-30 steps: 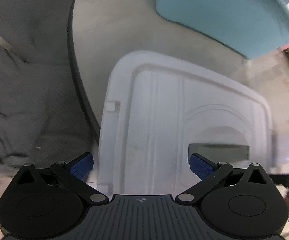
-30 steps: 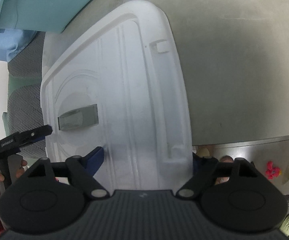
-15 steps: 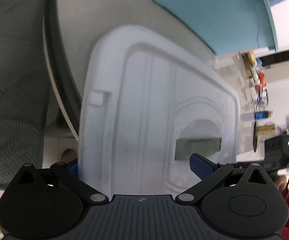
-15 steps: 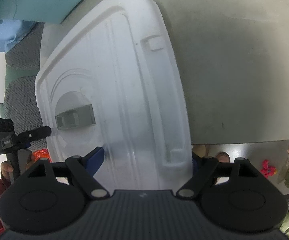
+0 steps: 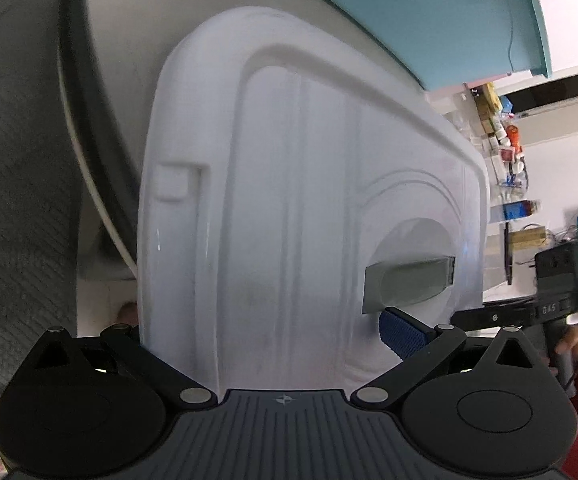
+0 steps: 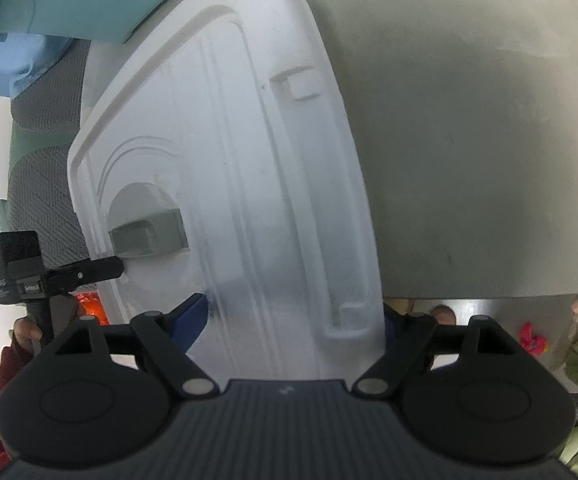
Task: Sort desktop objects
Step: 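Carry the raised lid with both grippers toward the light blue tub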
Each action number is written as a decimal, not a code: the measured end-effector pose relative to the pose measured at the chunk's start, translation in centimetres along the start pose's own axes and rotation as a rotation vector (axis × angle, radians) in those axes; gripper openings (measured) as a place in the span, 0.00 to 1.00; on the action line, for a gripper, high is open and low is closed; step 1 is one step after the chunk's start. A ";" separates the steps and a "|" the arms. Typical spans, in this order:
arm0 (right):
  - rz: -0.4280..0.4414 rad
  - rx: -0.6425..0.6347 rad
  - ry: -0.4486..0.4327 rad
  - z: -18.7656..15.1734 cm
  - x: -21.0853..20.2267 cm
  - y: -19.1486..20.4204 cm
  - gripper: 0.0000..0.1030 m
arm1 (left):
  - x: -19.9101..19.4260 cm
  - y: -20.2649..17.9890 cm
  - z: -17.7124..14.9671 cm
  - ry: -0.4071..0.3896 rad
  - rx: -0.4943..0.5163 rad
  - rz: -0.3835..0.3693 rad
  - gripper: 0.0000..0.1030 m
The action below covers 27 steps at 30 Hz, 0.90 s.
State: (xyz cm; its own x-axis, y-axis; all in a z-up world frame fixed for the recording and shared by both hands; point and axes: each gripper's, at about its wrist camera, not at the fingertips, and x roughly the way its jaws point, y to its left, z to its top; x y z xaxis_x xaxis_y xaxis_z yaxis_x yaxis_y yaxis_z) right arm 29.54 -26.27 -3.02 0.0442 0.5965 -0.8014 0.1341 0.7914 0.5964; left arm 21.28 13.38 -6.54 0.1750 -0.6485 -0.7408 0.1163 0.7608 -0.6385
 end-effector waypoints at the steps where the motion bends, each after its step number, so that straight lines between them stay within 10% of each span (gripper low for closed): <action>1: 0.002 0.004 0.000 0.0 -0.1 -0.1 0.81 | -0.3 -0.3 0.1 -0.008 0.019 0.016 1.00; 27: -0.031 -0.063 -0.045 -0.3 -0.8 1.4 0.82 | -3.7 -2.2 -1.2 -0.079 0.051 0.103 1.00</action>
State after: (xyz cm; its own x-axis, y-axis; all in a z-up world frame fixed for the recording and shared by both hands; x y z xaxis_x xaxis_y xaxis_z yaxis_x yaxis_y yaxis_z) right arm 29.44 -25.63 -1.52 0.0851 0.5658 -0.8201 0.0731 0.8173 0.5715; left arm 19.24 14.05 -2.60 0.2649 -0.5644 -0.7818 0.1426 0.8248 -0.5471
